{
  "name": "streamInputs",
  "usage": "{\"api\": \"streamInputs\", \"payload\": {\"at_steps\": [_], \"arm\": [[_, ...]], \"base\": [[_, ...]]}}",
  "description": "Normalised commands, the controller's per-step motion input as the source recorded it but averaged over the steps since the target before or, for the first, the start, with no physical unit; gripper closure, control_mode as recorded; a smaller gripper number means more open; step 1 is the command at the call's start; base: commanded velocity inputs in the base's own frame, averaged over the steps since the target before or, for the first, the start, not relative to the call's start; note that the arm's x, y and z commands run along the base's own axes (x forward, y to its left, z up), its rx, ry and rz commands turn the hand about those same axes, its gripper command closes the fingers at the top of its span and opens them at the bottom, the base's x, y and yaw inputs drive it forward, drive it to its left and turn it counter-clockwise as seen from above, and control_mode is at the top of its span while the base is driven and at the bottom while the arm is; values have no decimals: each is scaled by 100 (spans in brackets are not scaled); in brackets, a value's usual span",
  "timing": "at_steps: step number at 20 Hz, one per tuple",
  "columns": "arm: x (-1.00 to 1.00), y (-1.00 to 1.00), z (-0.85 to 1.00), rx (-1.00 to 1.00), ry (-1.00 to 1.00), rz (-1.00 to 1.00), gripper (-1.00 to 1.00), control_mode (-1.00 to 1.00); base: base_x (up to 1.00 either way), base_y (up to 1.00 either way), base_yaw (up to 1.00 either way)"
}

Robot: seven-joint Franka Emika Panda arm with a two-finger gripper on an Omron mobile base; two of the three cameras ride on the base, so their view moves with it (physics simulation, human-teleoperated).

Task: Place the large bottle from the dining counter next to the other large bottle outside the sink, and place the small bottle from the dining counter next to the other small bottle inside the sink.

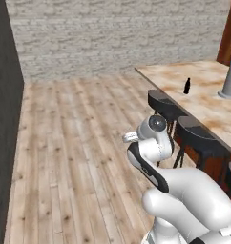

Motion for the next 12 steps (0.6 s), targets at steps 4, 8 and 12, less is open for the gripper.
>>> {"api": "streamInputs", "payload": {"at_steps": [4,8,12], "arm": [[0,0,0,0,0,0,-100,100],[0,0,0,0,0,0,-100,100],[0,0,0,0,0,0,-100,100]], "base": [[54,53,-42],[57,59,-43],[58,62,-42]]}}
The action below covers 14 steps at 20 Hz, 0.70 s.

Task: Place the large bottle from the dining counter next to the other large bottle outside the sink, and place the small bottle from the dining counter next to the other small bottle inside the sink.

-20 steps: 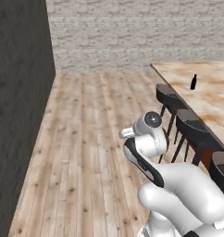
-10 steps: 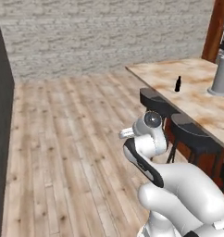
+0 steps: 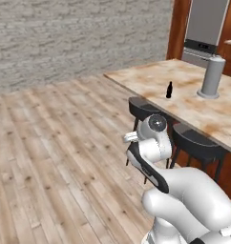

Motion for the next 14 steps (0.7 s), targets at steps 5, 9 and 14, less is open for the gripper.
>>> {"api": "streamInputs", "payload": {"at_steps": [5,9,14], "arm": [[0,0,0,0,0,0,-100,100],[0,0,0,0,0,0,-100,100],[0,0,0,0,0,0,-100,100]], "base": [[55,64,-41],[53,62,-41],[41,61,-41]]}}
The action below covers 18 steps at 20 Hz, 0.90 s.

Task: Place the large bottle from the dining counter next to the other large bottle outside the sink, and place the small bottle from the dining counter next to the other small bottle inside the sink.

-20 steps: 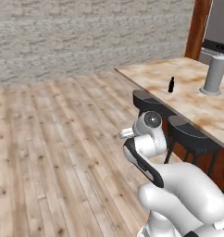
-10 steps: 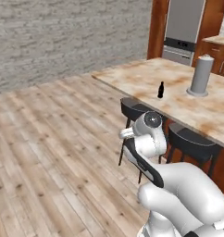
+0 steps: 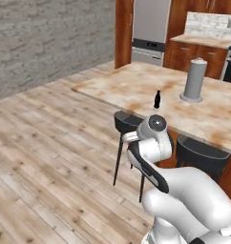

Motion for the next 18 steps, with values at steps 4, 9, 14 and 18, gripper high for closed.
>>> {"api": "streamInputs", "payload": {"at_steps": [4,9,14,18], "arm": [[0,0,0,0,0,0,-100,100],[0,0,0,0,0,0,-100,100],[0,0,0,0,0,0,-100,100],[0,0,0,0,0,0,-100,100]], "base": [[29,64,-43],[18,70,-45],[18,71,-44],[16,68,-44]]}}
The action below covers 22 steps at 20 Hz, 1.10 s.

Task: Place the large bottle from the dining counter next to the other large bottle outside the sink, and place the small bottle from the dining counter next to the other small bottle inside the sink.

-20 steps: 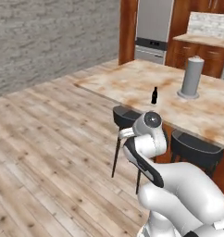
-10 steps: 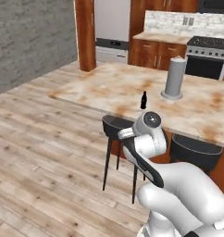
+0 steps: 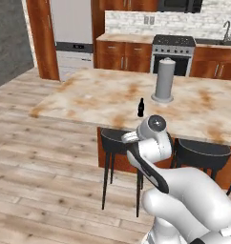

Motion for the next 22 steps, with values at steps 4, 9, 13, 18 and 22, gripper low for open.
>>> {"api": "streamInputs", "payload": {"at_steps": [4,9,13,18,22], "arm": [[0,0,0,0,0,0,-100,100],[0,0,0,0,0,0,-100,100],[0,0,0,0,0,0,-100,100],[0,0,0,0,0,0,-100,100],[0,0,0,0,0,0,-100,100]], "base": [[22,66,-43],[14,68,-42],[5,67,-42],[11,52,-39],[29,9,-17]]}}
